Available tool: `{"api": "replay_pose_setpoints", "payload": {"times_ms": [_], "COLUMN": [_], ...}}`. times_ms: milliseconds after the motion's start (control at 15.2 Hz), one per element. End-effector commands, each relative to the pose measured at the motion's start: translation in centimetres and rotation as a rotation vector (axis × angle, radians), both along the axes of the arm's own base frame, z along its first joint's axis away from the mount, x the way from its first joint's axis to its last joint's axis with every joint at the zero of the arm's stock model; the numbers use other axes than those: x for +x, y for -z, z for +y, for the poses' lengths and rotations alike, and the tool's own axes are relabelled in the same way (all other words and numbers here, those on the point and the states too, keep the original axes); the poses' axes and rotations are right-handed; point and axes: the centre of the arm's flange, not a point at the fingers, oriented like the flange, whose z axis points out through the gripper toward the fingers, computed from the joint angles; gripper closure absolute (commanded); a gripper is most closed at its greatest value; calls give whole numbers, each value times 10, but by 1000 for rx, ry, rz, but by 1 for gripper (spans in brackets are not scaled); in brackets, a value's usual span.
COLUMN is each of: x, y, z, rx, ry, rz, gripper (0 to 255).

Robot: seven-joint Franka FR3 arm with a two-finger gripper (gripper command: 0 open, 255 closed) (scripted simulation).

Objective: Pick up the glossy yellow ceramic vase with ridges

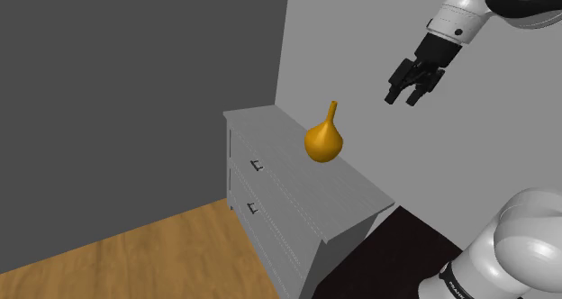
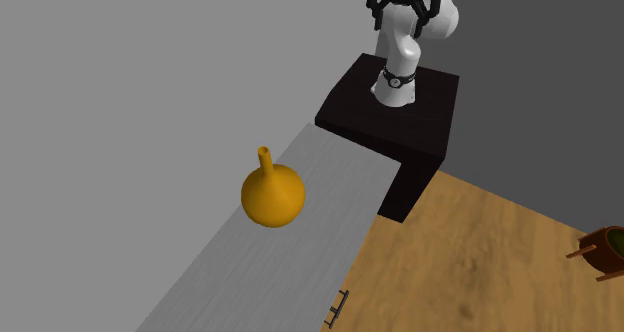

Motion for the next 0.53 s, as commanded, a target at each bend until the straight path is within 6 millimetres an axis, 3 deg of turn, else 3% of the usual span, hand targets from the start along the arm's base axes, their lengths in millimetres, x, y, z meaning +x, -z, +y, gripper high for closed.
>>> {"api": "replay_pose_setpoints", "payload": {"times_ms": [0,462], "x": [0,71], "y": [0,37], "z": [0,-44], "rx": [0,-30], "ry": [0,-40], "rz": [0,6], "gripper": [0,0]}}
